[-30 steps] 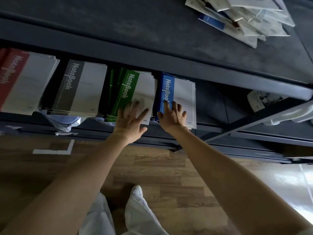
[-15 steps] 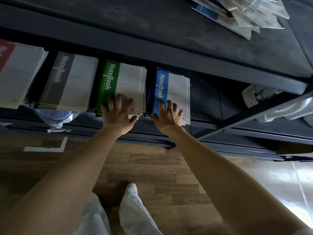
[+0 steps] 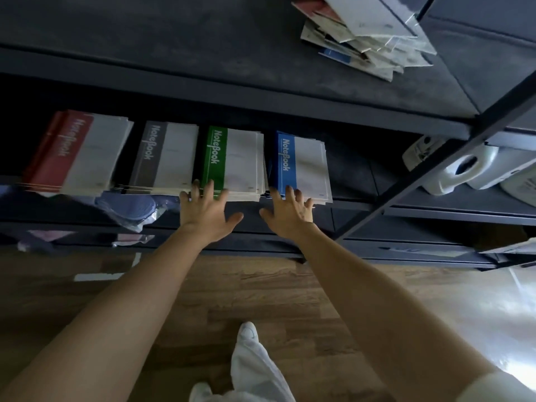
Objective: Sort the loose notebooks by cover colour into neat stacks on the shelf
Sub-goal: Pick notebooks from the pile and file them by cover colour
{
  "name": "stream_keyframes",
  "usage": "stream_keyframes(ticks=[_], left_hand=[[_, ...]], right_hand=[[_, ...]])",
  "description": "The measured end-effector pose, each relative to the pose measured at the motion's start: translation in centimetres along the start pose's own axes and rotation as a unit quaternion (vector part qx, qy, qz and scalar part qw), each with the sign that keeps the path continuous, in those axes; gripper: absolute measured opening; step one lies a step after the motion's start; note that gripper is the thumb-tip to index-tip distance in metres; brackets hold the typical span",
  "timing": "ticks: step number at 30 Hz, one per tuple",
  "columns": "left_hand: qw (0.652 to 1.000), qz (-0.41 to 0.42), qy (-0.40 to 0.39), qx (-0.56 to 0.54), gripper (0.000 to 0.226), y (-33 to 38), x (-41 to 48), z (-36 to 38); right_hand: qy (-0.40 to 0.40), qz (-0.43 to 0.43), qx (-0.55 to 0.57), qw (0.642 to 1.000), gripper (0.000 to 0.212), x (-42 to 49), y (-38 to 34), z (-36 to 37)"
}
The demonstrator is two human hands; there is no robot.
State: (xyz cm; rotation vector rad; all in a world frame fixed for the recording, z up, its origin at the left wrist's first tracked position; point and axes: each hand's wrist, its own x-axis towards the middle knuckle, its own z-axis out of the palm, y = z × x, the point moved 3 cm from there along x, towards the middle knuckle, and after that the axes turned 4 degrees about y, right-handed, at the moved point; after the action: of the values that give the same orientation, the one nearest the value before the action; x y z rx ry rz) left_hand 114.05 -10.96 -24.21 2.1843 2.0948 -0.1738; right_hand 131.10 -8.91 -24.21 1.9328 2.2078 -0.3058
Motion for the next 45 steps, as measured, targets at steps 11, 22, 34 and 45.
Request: stream_keyframes(ticks=[11, 22, 34, 45], left_hand=[[0.993, 0.024, 0.112, 0.006, 0.070, -3.2, -7.4, -12.7], [0.980, 0.039, 0.197, 0.001, 0.070, -2.7, -6.5, -20.5], [0.971, 0.089, 0.220, 0.035, 0.068, 2.7, 6.7, -24.4], [0.976, 0.070, 0.207, 0.015, 0.063, 5.8, 18.1, -26.3]], right_hand=[[0.133, -0.003, -0.015, 0.991, 0.058, -8.2, -4.5, -10.1], [0.223, 0.019, -0.001, 0.975, 0.057, -9.4, -3.5, -19.9], [0.236, 0.057, 0.024, 0.970, 0.051, 2.2, 3.9, -26.5], [0.091, 0.061, 0.013, 0.994, 0.060, 13.4, 9.1, -30.4]])
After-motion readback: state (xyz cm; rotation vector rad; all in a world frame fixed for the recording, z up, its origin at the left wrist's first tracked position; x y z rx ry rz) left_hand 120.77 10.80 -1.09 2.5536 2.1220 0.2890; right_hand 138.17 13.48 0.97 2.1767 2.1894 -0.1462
